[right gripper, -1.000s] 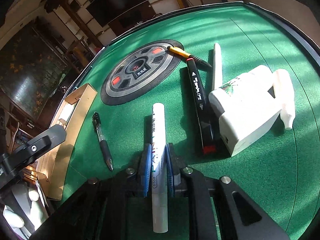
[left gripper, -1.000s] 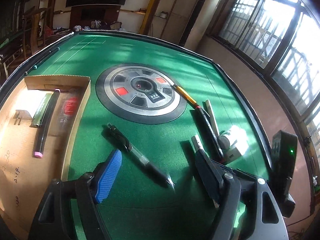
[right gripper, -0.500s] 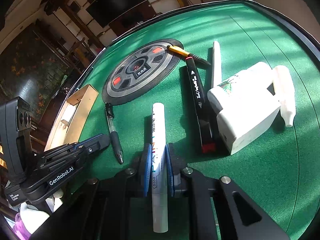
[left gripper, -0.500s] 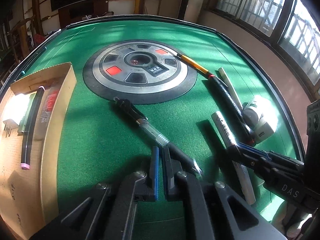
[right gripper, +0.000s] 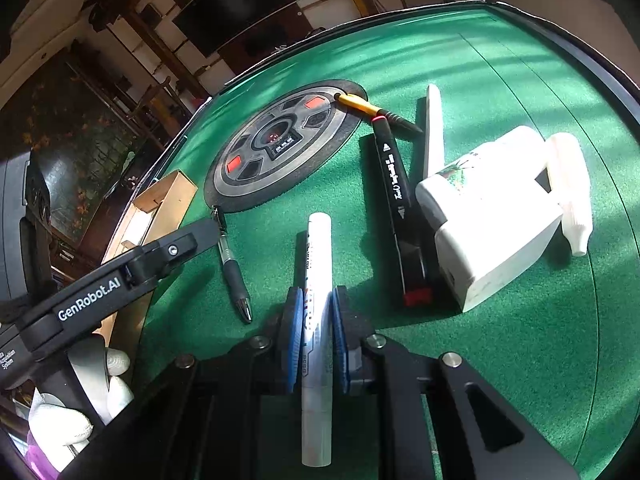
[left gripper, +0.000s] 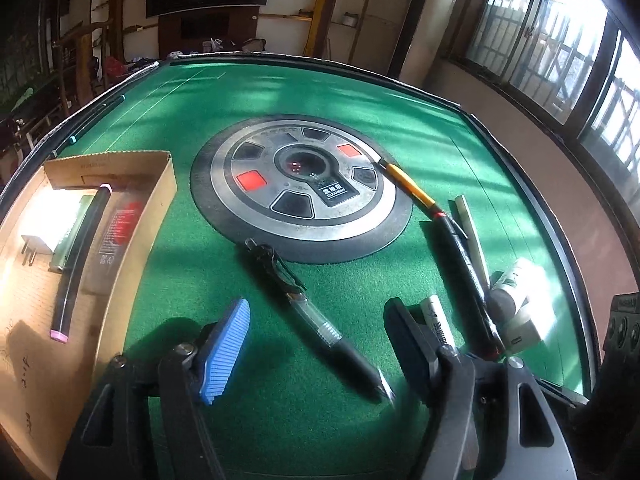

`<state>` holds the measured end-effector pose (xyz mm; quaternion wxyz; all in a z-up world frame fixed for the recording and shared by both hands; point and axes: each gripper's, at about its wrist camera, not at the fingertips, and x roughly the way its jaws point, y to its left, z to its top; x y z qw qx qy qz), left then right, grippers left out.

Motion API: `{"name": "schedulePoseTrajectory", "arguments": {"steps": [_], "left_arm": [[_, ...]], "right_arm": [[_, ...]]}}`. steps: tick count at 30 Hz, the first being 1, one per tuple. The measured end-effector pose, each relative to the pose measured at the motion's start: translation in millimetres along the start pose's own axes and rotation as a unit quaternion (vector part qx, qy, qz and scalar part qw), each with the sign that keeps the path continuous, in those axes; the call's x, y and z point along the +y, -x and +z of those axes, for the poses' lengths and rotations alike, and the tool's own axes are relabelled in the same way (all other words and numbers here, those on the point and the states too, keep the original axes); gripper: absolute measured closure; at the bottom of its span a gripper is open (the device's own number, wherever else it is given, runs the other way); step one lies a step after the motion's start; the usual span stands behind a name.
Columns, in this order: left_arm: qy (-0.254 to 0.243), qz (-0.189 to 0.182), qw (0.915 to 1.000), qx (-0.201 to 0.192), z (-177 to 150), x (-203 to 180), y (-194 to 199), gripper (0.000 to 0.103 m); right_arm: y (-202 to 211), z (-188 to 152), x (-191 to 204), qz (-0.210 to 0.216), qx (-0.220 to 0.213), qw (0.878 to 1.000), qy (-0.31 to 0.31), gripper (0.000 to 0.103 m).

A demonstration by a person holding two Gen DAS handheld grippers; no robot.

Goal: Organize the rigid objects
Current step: 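Grasp the clear black-tipped pen with the left tool, then carry the clear pen and PAINT marker into the box and open both tools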

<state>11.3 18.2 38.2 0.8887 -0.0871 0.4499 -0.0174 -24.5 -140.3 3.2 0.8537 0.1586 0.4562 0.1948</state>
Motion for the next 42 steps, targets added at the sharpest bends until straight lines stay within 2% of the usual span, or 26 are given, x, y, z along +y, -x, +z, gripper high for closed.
{"name": "schedulePoseTrajectory", "arguments": {"steps": [3,4,5,6,7,9,10,13,19,22,25,26,27,30,35,36,37,39,41,42], "left_arm": [[-0.030,0.024,0.9988,0.030,-7.0,-7.3,-22.3,0.030],[-0.053,0.035,0.9978,0.017,-13.2,-11.8,-23.0,0.032],[-0.088,0.042,0.9952,0.009,-19.3,-19.0,-22.6,0.038],[-0.113,0.024,0.9933,-0.006,-24.3,-23.5,-17.8,0.062],[-0.129,0.008,0.9916,-0.003,-27.3,-26.0,-14.8,0.078],[-0.155,0.001,0.9879,0.003,-30.2,-27.5,-6.3,0.088],[-0.162,-0.009,0.9867,0.010,-31.4,-25.3,-3.1,0.091],[-0.165,-0.014,0.9862,0.011,-36.0,-13.1,9.8,0.093],[-0.111,-0.049,0.9925,-0.014,-40.0,16.3,42.0,0.093],[-0.098,-0.062,0.9929,-0.026,-44.7,26.6,57.8,0.093],[-0.095,-0.070,0.9926,-0.030,-51.5,31.5,68.0,0.094],[-0.095,-0.071,0.9925,-0.030,-53.6,31.8,69.0,0.094],[-0.094,-0.072,0.9926,-0.028,-56.3,33.3,68.9,0.094],[-0.091,-0.079,0.9926,-0.015,-62.4,32.6,59.4,0.094],[-0.102,-0.059,0.9930,0.002,-65.8,20.8,37.9,0.093],[-0.101,-0.059,0.9931,0.009,-64.8,18.8,32.6,0.089],[-0.099,-0.062,0.9930,0.016,-62.6,17.3,28.1,0.081],[-0.101,-0.064,0.9926,0.021,-57.8,13.4,21.4,0.076],[-0.123,-0.044,0.9912,0.021,-55.7,6.5,18.9,0.077],[-0.131,-0.036,0.9906,0.019,-56.4,5.7,19.0,0.094]], "right_arm": [[0.0,-0.2,0.0,0.000,0.000,1.000,0.000,0.089],[0.1,-0.2,0.0,-0.001,0.000,1.000,0.000,0.089],[-0.1,0.0,0.7,-0.002,-0.001,1.000,0.002,0.088],[0.2,0.2,1.8,-0.002,-0.001,1.000,0.004,0.087],[0.7,-0.4,2.7,0.000,-0.002,1.000,0.007,0.084],[1.1,-1.2,6.7,0.013,-0.003,1.000,0.018,0.069],[1.0,-1.8,9.8,0.012,-0.004,1.000,0.025,0.066],[-0.7,-3.8,19.4,-0.008,-0.007,0.999,0.050,0.064],[-1.9,-4.8,25.8,-0.030,-0.010,0.997,0.075,0.063],[-6.0,-7.2,36.5,-0.064,-0.008,0.993,0.102,0.063],[-12.4,-13.1,53.7,-0.139,-0.004,0.979,0.147,0.075],[-13.3,-14.3,56.7,-0.157,-0.003,0.975,0.154,0.084],[-13.3,-14.3,57.2,-0.156,0.001,0.976,0.152,0.089],[-10.6,-14.6,54.4,-0.138,0.011,0.982,0.130,0.089],[-7.9,-19.3,57.5,-0.134,0.020,0.983,0.120,0.089],[-7.4,-19.8,58.3,-0.131,0.022,0.984,0.118,0.089],[-7.1,-20.2,58.7,-0.130,0.023,0.985,0.115,0.089],[-6.9,-20.6,58.9,-0.129,0.022,0.985,0.110,0.089],[-6.0,-20.6,58.3,-0.128,0.021,0.986,0.101,0.089],[-5.0,-20.2,57.4,-0.123,0.020,0.988,0.094,0.089]]}}
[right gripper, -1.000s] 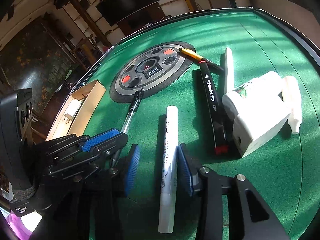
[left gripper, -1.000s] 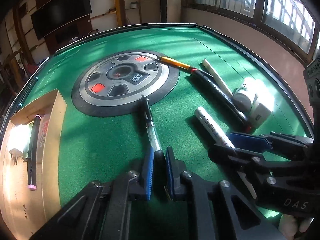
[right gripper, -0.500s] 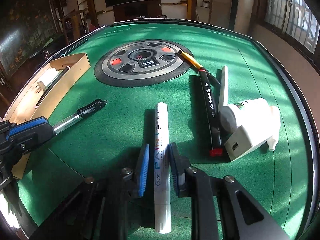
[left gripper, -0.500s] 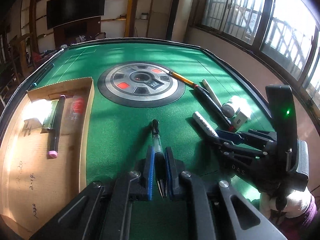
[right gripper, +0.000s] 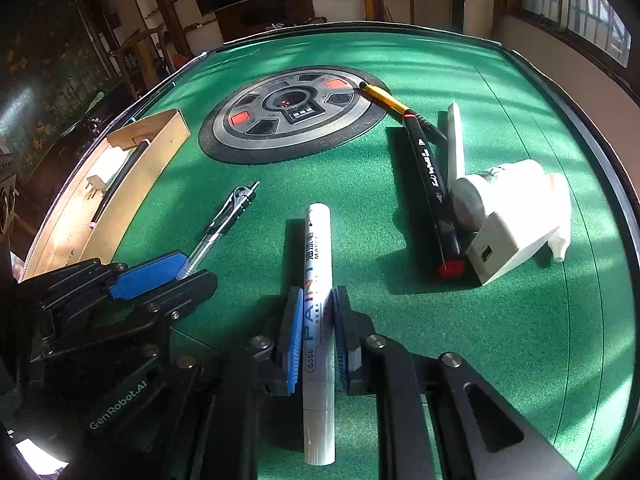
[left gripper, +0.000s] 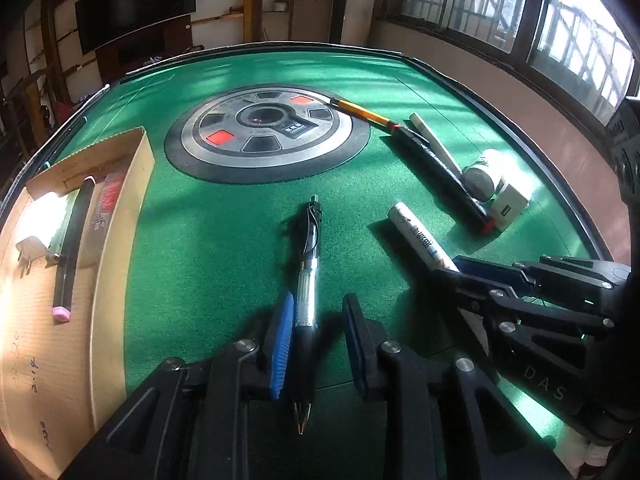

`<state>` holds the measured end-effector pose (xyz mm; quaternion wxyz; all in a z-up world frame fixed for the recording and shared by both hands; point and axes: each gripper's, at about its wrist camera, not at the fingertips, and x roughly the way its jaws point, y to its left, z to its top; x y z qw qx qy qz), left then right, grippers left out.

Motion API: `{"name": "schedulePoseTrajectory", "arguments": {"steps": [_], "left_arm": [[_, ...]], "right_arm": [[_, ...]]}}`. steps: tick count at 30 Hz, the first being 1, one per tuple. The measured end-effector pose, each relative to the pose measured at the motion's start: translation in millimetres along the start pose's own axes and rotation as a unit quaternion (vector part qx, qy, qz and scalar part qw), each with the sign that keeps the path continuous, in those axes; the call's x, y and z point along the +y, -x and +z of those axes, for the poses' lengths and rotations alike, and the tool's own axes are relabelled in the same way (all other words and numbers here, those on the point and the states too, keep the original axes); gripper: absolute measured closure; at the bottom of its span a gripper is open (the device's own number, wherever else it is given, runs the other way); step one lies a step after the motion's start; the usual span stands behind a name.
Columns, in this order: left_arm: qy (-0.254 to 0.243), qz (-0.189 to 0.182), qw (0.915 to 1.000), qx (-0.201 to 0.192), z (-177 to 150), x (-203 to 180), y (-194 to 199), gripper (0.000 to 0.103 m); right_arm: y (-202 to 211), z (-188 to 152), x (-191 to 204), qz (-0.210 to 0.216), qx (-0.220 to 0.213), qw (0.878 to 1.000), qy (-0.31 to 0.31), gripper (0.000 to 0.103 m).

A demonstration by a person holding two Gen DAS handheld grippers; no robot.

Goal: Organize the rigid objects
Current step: 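Carry the clear pen and PAINT marker into the box and open both tools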

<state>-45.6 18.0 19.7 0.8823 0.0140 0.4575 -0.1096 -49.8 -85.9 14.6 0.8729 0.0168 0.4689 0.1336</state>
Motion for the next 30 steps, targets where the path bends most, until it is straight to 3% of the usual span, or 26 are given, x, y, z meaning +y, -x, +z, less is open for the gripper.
{"name": "schedulePoseTrajectory", "arguments": {"steps": [7,13,16,21,24,30], "left_arm": [[0.054,-0.077,0.9948,-0.040,-14.2,28.1,34.1,0.093],[0.125,-0.111,0.9810,-0.099,-26.8,90.8,93.4,0.093],[0.155,-0.085,0.9772,-0.118,-32.7,132.6,115.3,0.093],[0.192,-0.009,0.9754,-0.108,-36.6,202.8,116.8,0.093],[0.202,0.027,0.9753,-0.086,-33.7,233.5,102.5,0.093],[0.219,0.064,0.9730,-0.034,-18.9,272.1,62.6,0.093]], "right_arm": [[20.9,5.7,4.8,0.070,-0.015,0.997,-0.026,0.089],[31.4,21.1,43.0,0.126,-0.011,0.992,-0.008,0.089],[27.8,32.0,70.1,0.168,0.003,0.986,-0.004,0.089],[1.5,53.3,125.5,0.237,0.049,0.970,-0.006,0.089],[-21.7,65.0,158.1,0.251,0.071,0.965,-0.009,0.089],[-69.4,78.7,203.0,0.264,0.113,0.957,-0.041,0.089]]}}
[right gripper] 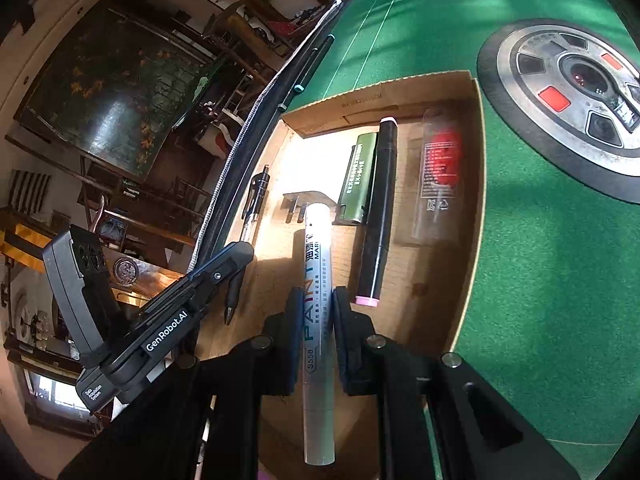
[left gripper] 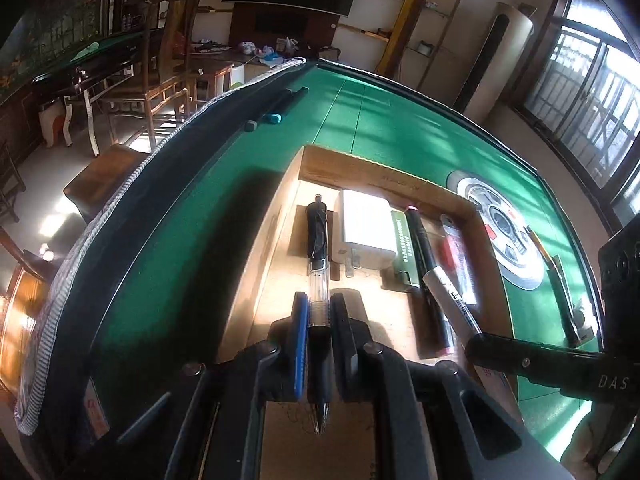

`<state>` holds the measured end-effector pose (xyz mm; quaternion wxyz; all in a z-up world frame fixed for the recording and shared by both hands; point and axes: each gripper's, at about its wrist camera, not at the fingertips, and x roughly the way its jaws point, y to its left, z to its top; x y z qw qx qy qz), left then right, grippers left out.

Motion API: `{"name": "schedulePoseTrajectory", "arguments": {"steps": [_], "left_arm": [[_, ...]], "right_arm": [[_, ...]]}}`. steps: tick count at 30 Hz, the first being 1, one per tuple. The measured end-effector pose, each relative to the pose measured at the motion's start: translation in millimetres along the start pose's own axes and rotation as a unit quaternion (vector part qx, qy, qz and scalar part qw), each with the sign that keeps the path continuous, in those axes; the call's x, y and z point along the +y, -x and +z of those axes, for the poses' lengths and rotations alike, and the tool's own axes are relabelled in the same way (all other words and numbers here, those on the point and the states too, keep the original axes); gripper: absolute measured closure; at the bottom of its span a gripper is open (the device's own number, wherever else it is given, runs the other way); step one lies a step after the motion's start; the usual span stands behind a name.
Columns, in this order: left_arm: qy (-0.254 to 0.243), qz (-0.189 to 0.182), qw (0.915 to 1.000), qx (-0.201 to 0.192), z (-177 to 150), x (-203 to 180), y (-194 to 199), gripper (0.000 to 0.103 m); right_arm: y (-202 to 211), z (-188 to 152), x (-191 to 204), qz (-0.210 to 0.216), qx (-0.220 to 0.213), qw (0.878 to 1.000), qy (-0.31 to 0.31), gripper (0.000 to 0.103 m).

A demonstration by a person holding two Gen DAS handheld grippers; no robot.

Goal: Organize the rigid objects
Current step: 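Carry the clear pen and PAINT marker into the box and open both tools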

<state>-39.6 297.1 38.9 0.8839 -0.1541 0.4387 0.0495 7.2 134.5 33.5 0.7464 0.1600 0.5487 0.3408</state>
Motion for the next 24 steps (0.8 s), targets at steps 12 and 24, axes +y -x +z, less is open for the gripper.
{"name": "schedulePoseTrajectory", "arguments": {"steps": [12,24], "left_arm": [[0.039,-0.028,0.9987,-0.016,1.5,14.6,15.6,0.059],[0.016,-0.060,0.9886,-0.137,-67.0,-44.2,127.2,0.032]], "right_arm": [[-44.0,1.7,19.8,-0.019,0.011,1.000,0.005,0.073],[68.6,-68.5,-1.9,-0.110,-0.129,0.979,0.110,0.047]]}}
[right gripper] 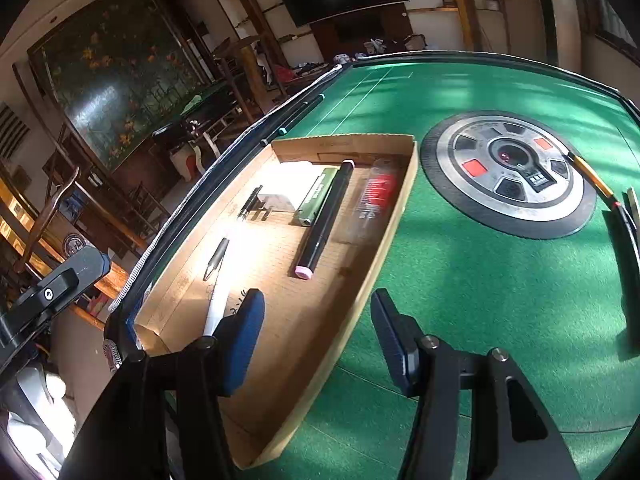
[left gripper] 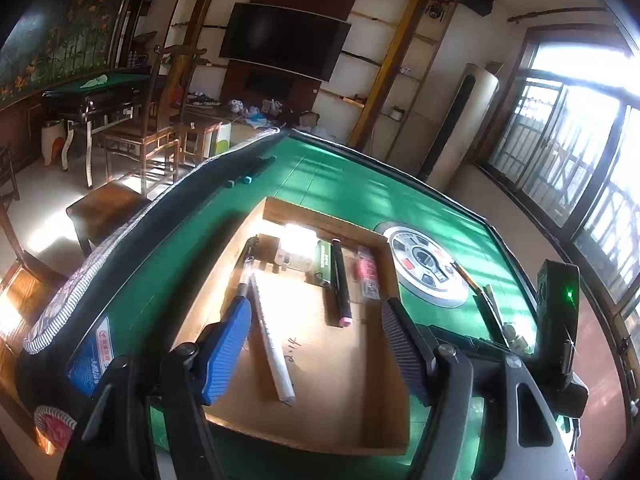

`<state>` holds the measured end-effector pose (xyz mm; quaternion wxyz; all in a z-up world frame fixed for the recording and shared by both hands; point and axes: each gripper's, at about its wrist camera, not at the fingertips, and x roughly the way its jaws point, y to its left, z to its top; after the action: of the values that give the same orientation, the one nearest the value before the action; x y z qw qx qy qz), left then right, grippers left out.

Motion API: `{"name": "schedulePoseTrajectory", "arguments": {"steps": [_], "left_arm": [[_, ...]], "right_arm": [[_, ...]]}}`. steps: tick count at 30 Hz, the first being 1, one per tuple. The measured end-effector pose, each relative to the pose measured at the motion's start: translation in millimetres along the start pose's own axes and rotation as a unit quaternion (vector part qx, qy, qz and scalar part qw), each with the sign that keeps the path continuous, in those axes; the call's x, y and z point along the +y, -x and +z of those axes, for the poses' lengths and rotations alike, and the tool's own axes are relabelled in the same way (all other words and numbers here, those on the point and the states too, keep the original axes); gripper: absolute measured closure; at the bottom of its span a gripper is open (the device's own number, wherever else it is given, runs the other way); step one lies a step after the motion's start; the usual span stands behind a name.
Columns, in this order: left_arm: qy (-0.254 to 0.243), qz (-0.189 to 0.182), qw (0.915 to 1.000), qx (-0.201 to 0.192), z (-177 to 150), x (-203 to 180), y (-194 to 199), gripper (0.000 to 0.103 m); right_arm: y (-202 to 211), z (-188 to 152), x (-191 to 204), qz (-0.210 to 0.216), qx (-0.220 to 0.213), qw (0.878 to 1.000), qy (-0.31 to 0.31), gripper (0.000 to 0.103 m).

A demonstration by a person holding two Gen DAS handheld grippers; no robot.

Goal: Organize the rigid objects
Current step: 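Carry the clear pen and PAINT marker into the box and open both tools, then withdraw both tools from the box toward the remaining items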

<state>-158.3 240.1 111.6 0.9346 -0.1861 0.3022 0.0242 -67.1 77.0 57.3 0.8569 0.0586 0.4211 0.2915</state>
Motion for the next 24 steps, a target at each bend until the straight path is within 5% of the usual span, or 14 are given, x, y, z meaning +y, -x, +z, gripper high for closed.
{"name": "schedulePoseTrajectory", "arguments": {"steps": [9,24], "left_arm": [[-0.099,-0.012,0.9950,0.006,-35.6,-77.8,10.5,0.031],[-0.118,-0.019,0.9928,0.005,-47.5,-94.6,18.7,0.031]], "right_arm": [[30.8,-24.1,-65.9,0.011,-0.035,0.996,-0.081,0.047],[47.5,-27.7,-99.2,-0.017,-0.048,0.994,-0.098,0.046]]}}
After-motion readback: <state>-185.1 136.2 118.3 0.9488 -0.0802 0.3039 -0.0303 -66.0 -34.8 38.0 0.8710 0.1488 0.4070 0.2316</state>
